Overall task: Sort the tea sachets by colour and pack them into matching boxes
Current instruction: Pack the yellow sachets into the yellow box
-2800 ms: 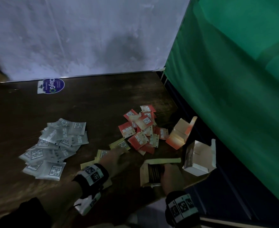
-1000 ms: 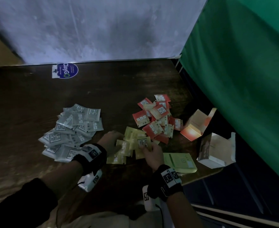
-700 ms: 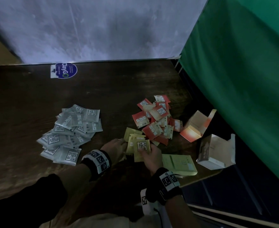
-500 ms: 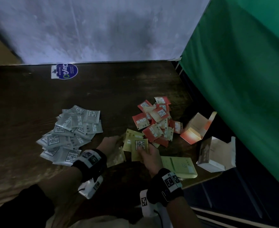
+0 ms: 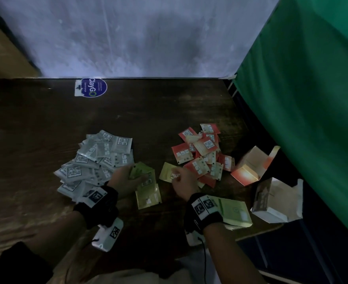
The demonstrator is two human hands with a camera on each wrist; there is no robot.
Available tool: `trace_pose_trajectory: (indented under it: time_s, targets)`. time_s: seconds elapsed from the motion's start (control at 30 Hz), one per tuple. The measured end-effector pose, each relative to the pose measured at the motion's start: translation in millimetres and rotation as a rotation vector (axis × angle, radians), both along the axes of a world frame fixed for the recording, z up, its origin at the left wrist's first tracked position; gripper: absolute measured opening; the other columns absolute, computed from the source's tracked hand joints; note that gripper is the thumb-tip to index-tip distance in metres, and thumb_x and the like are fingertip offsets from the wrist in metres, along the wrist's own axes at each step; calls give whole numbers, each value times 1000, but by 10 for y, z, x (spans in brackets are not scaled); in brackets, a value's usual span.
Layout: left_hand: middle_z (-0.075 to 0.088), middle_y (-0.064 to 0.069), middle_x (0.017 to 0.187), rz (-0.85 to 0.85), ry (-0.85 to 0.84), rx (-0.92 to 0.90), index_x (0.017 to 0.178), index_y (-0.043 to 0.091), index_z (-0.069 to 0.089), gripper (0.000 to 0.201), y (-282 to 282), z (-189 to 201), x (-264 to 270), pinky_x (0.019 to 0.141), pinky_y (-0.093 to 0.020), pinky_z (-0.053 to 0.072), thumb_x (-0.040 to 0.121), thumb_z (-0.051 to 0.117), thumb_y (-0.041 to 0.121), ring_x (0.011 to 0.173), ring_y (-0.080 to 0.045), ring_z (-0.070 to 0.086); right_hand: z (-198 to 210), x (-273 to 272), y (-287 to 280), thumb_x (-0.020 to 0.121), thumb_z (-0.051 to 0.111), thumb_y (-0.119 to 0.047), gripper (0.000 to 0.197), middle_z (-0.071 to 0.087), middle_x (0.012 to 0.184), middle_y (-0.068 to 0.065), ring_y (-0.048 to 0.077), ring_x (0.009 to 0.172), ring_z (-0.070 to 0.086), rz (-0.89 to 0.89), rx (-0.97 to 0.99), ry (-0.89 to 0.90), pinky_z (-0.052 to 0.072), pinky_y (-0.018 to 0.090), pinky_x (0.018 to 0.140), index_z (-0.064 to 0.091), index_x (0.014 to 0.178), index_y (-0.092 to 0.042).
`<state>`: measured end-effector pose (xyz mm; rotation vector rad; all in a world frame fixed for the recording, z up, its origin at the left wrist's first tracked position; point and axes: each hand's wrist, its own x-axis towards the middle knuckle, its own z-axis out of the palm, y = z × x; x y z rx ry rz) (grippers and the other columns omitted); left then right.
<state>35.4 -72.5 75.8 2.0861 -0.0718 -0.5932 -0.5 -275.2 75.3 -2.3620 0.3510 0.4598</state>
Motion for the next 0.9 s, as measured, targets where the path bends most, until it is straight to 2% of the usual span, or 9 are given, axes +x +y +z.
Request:
trace_pose_trajectory:
  time_s: [0.13, 0.27, 0.33, 0.43, 0.53, 0.6, 0.63, 0.77, 0.9]
  targets:
    - [64, 7, 87, -65, 42, -43, 88, 26, 58, 7, 116, -3, -29, 67, -21, 46, 87, 65, 23, 82, -8, 61, -146, 220, 38, 92, 51, -1, 41, 43, 139, 7, 25, 123, 49, 99, -211, -30, 40, 32, 99, 50, 132, -12]
    - [66, 3, 100, 21, 194, -225, 101, 22, 57, 9, 165, -23, -97, 74, -22, 50, 95, 51, 18, 89, -7, 62, -246, 298, 120, 88, 58, -3, 46, 38, 139, 12, 31, 121, 50, 120, -342, 77, 45, 40, 96, 46, 132, -11]
    - [65, 2, 99, 92, 260, -288, 103, 20, 55, 12, 180, -26, -123, 84, -32, 52, 97, 46, 14, 89, -10, 63, -278, 295, 144, 89, 58, -6, 43, 37, 140, 13, 30, 121, 49, 111, -387, 108, 45, 38, 95, 47, 131, -10]
    - [66, -7, 100, 207, 365, -410, 109, 12, 54, 19, 203, -45, -119, 95, -49, 48, 100, 38, 9, 96, -26, 63, -314, 298, 148, 91, 57, -11, 34, 38, 138, 14, 30, 118, 50, 95, -430, 105, 46, 38, 94, 50, 124, -10]
    - [60, -13, 100, 364, 425, -484, 129, 20, 42, 34, 178, -17, -81, 81, -48, 52, 97, 40, 10, 87, -30, 60, -271, 334, 146, 90, 61, -15, 35, 35, 137, 14, 30, 116, 49, 116, -482, 118, 46, 37, 90, 50, 122, -8]
    - [55, -11, 103, 315, 360, -354, 130, 36, 35, 44, 125, 38, -71, 64, -40, 54, 94, 47, 13, 82, -27, 59, -235, 357, 149, 88, 64, -16, 37, 32, 139, 14, 31, 118, 47, 159, -515, 139, 45, 37, 91, 52, 122, -8]
    - [53, -8, 106, 220, 295, -244, 130, 41, 32, 50, 91, 58, -79, 64, -38, 55, 92, 52, 15, 86, -27, 60, -219, 362, 162, 87, 65, -16, 36, 31, 139, 14, 31, 120, 44, 179, -530, 135, 44, 38, 93, 53, 120, -8]
    - [51, -8, 124, -277, -86, 369, 138, 24, 26, 72, -97, -42, -129, 87, -34, 48, 80, 67, 21, 109, -26, 56, -142, 258, 198, 92, 52, -15, 28, 40, 135, 12, 31, 127, 32, 232, -600, 35, 38, 45, 99, 55, 119, -16]
    - [29, -9, 136, -535, -22, 588, 134, 14, 33, 75, -224, -267, -143, 98, -37, 43, 76, 74, 37, 118, -30, 49, 12, 88, 178, 93, 50, -15, 26, 47, 129, 10, 29, 122, 40, 117, -429, 3, 38, 43, 99, 50, 119, -18]
